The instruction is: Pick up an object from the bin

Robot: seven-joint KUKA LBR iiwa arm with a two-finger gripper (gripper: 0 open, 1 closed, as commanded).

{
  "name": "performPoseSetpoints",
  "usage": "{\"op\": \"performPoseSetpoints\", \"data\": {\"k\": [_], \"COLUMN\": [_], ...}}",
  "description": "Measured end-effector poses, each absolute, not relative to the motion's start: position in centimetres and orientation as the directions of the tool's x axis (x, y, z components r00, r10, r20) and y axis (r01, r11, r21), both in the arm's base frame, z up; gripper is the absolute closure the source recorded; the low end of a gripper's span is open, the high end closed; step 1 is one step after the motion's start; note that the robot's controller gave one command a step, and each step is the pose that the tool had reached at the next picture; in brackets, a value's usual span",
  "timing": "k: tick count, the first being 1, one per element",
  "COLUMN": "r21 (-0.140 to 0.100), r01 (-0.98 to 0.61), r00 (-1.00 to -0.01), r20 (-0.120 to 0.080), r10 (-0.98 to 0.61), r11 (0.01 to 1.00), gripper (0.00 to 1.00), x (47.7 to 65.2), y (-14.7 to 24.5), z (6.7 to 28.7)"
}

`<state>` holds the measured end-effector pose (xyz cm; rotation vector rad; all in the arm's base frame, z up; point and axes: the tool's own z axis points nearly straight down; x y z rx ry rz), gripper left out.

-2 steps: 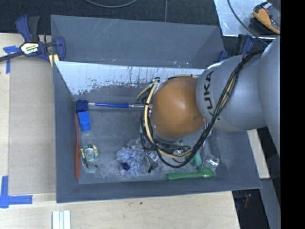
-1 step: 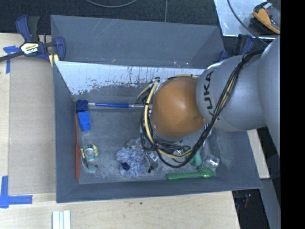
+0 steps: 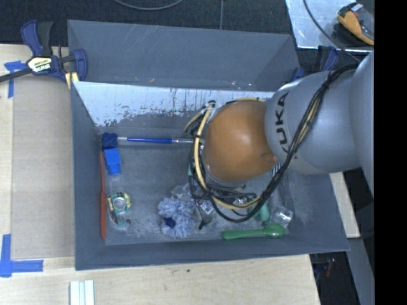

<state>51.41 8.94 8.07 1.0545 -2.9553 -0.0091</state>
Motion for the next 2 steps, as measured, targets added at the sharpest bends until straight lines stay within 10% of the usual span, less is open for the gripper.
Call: {"op": "performPoseSetpoints", "data": {"k": [2], "r21": [0.007], "r01": [-0.632], "r00": [-0.775], "r20": [0.001], "r10": [-0.632], "r11": [0.775], "gripper": [1.0], "x": [51.5], "y": [9.0], "z": [14.7]}}
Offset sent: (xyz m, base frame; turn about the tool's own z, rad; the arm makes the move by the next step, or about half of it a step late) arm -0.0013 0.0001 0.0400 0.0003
